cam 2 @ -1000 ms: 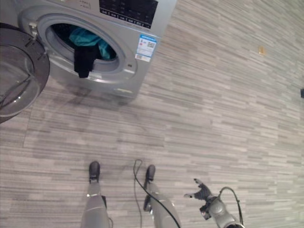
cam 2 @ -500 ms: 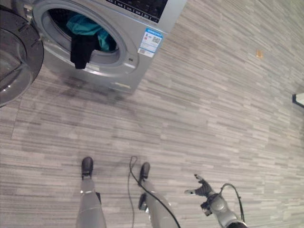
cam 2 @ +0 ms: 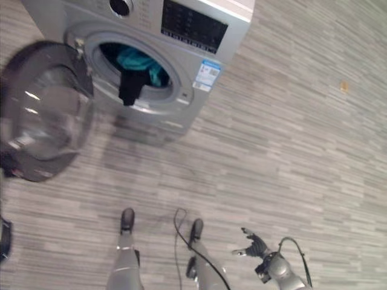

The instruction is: Grab the laundry basket,head to the washer,open it,put in the laundry and shut it.

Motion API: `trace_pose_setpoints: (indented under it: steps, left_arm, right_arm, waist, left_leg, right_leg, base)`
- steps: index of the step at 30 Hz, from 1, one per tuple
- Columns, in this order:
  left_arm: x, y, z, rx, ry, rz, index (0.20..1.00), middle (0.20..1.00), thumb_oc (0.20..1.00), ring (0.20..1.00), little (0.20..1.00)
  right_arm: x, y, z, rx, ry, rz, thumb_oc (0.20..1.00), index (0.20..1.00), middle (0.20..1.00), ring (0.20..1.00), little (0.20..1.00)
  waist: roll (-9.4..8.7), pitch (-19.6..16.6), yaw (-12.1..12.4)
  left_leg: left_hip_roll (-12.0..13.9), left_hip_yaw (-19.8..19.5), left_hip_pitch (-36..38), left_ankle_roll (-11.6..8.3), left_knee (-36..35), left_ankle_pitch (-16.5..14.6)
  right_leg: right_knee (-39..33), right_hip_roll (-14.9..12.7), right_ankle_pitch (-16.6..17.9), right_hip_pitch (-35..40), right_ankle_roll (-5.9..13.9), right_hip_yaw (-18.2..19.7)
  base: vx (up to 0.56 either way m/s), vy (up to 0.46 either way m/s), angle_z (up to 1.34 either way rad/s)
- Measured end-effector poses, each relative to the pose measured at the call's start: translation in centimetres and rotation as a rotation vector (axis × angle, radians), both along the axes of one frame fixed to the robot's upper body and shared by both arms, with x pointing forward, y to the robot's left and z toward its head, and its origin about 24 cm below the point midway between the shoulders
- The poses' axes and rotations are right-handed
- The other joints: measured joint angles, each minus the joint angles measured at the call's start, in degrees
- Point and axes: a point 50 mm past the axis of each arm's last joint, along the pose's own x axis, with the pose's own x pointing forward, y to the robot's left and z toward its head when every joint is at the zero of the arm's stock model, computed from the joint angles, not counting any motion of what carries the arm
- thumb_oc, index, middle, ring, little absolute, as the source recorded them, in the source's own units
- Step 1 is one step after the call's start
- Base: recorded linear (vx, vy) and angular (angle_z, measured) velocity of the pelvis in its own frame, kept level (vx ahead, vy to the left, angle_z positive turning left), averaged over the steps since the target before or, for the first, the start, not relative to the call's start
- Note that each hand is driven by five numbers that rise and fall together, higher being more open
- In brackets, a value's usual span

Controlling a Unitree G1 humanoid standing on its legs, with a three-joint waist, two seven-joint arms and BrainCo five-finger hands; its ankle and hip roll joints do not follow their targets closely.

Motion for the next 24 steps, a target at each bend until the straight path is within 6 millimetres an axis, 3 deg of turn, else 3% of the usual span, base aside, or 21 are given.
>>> trace_pose_setpoints:
  steps: [1, 2, 3, 4, 6, 8, 9, 11, 14, 16, 19, 21, 22, 24]
  left_arm:
    - [-0.1, -2.3, -3.3, -0.061, 0.063, -0.062, 1.000, 1.000, 1.000, 1.000, 1.000]
    - [-0.5, -3.8, -5.4, -0.098, 0.092, -0.100, 1.000, 1.000, 1.000, 1.000, 1.000]
    - [-0.8, -7.5, -8.9, -0.183, 0.113, -0.138, 1.000, 1.000, 1.000, 1.000, 1.000]
    - [-0.9, -10.3, -10.8, -0.244, 0.128, -0.169, 1.000, 1.000, 1.000, 1.000, 1.000]
    - [-0.4, -15.1, -12.6, -0.272, 0.218, -0.328, 1.000, 1.000, 1.000, 1.000, 1.000]
    - [1.2, -20.7, -12.3, -0.231, 0.221, -0.505, 1.000, 1.000, 1.000, 1.000, 1.000]
    - [2.7, -27.4, -10.3, -0.226, 0.118, -0.735, 1.000, 1.000, 1.000, 1.000, 1.000]
    - [3.8, -31.8, -7.3, -0.236, -0.031, -0.875, 1.000, 1.000, 1.000, 1.000, 1.000]
    - [5.2, -35.5, -2.2, -0.279, -0.250, -0.947, 1.000, 1.000, 1.000, 1.000, 1.000]
    - [5.1, -35.3, 0.5, -0.250, -0.402, -0.976, 1.000, 1.000, 1.000, 1.000, 1.000]
    - [4.2, -31.8, 1.0, -0.106, -0.490, -0.974, 1.000, 1.000, 1.000, 1.000, 1.000]
    - [2.7, -28.2, -1.8, -0.073, -0.420, -0.905, 1.000, 1.000, 1.000, 1.000, 1.000]
    - [1.0, -25.6, -5.0, -0.101, -0.327, -0.806, 1.000, 1.000, 1.000, 1.000, 1.000]
    - [-1.7, -22.4, -8.6, -0.108, -0.195, -0.717, 1.000, 1.000, 1.000, 1.000, 1.000]
  right_arm:
    - [0.1, -0.2, 0.2, -0.004, -0.006, -0.003, 1.000, 1.000, 1.000, 1.000, 1.000]
    - [0.0, -0.4, 0.3, -0.005, -0.008, -0.014, 1.000, 1.000, 1.000, 1.000, 1.000]
    - [-0.4, -1.1, 0.2, -0.025, -0.004, -0.029, 1.000, 1.000, 1.000, 1.000, 1.000]
    - [-0.8, -1.6, -0.1, -0.051, 0.019, -0.037, 1.000, 1.000, 1.000, 1.000, 1.000]
    - [-1.1, -1.7, -0.3, -0.077, 0.034, -0.015, 1.000, 1.000, 1.000, 1.000, 1.000]
    - [-1.3, -1.7, -0.3, -0.082, 0.034, -0.018, 1.000, 1.000, 1.000, 1.000, 1.000]
    - [-0.9, -1.3, 0.1, -0.074, 0.010, 0.000, 1.000, 1.000, 1.000, 1.000, 1.000]
    - [-0.5, -0.9, 0.4, -0.064, -0.022, 0.010, 1.000, 1.000, 1.000, 1.000, 1.000]
    - [-1.4, -1.2, -0.2, -0.082, 0.007, -0.007, 1.000, 1.000, 1.000, 1.000, 1.000]
    - [-2.0, -1.3, -0.6, -0.094, 0.023, -0.028, 1.000, 1.000, 1.000, 1.000, 1.000]
    - [-2.5, -1.7, -0.7, -0.107, 0.019, -0.049, 1.000, 1.000, 1.000, 1.000, 1.000]
    - [-2.5, -1.5, -0.7, -0.098, 0.015, -0.056, 1.000, 1.000, 1.000, 1.000, 1.000]
    - [-3.0, -1.6, -1.0, -0.095, 0.026, -0.069, 1.000, 1.000, 1.000, 1.000, 1.000]
    - [-3.7, -1.9, -1.7, -0.111, 0.067, -0.077, 1.000, 1.000, 1.000, 1.000, 1.000]
  waist:
    - [0.14, -0.1, -0.5]
    - [0.23, -0.1, -1.0]
    - [0.30, -0.2, -1.3]
    - [0.36, -0.2, -1.1]
    - [0.05, -0.9, -2.7]
    - [0.13, -1.3, -3.7]
    - [0.03, -1.6, -4.5]
    - [-0.34, -2.0, -6.6]
    - [0.61, -2.0, -7.5]
    - [1.95, -2.1, -7.3]
    - [4.69, -1.4, -7.1]
    - [5.50, -0.8, -6.1]
    - [6.22, -0.2, -5.8]
    - [7.01, 0.3, -3.7]
  left_leg:
    - [-0.5, 0.2, -0.1, 0.59, 0.1, -0.3]
    - [-0.9, 0.5, 0.0, 0.95, 0.5, -0.7]
    - [-1.8, 1.6, 1.1, 1.61, 0.6, -0.8]
    - [-2.3, 2.4, 2.7, 2.13, 0.1, -0.8]
    - [-2.9, 3.1, 4.6, 2.88, -0.4, -1.6]
    - [-3.4, 3.8, 5.8, 3.12, -1.1, -1.4]
    - [-3.8, 5.1, 8.6, 4.08, -2.7, -0.6]
    - [-4.0, 6.4, 11.3, 3.96, -4.6, 0.0]
    - [-3.3, 6.7, 12.0, 3.56, -5.5, 0.6]
    - [-2.1, 7.5, 13.0, 2.80, -6.9, 1.2]
    - [-0.5, 7.9, 14.5, 1.91, -8.1, 1.8]
    - [0.1, 9.1, 16.1, 1.74, -8.2, 1.7]
    - [0.3, 9.2, 17.5, 1.57, -8.2, 1.4]
    - [0.7, 9.1, 18.6, 1.47, -8.2, 1.2]
  right_leg:
    - [0.0, -0.8, 0.2, 0.0, 0.25, 0.0]
    - [0.0, -1.4, 0.3, 0.1, 0.50, 0.2]
    - [0.4, -2.1, 0.5, 0.5, 0.99, 1.1]
    - [1.2, -3.0, 0.5, 1.2, 1.03, 2.1]
    - [1.9, -4.0, 0.3, 2.3, 1.17, 2.5]
    - [3.1, -4.8, 0.1, 2.3, 1.41, 3.4]
    - [4.1, -5.4, 0.1, 2.8, 1.46, 5.0]
    - [3.4, -5.7, -0.1, 4.2, 1.75, 5.1]
    - [1.5, -4.8, -0.6, 5.2, 2.82, 5.2]
    - [0.6, -3.4, -0.3, 5.3, 2.48, 5.9]
    - [0.1, -1.7, 0.1, 6.1, 1.91, 6.3]
    - [0.1, -1.3, -0.1, 6.8, 1.69, 7.0]
    - [0.0, -1.0, -0.6, 8.1, 1.42, 7.1]
    - [0.0, -0.8, -1.2, 9.4, 1.70, 6.8]
  base:
    - [0.04, 0.152, -0.01]
    - [0.03, 0.085, -0.03]
    - [-0.08, 0.088, -0.11]
    - [0.01, 0.060, -0.16]
    - [0.01, 0.090, -0.06]
    - [0.00, 0.033, -0.09]
    - [-0.01, 0.008, -0.34]
    - [-0.01, -0.009, -0.31]
    - [-0.06, -0.032, -0.12]
    - [-0.06, -0.018, -0.28]
    - [-0.02, -0.012, -0.19]
    - [0.02, -0.031, -0.19]
    - [0.04, -0.042, -0.12]
    - [0.04, -0.056, 0.01]
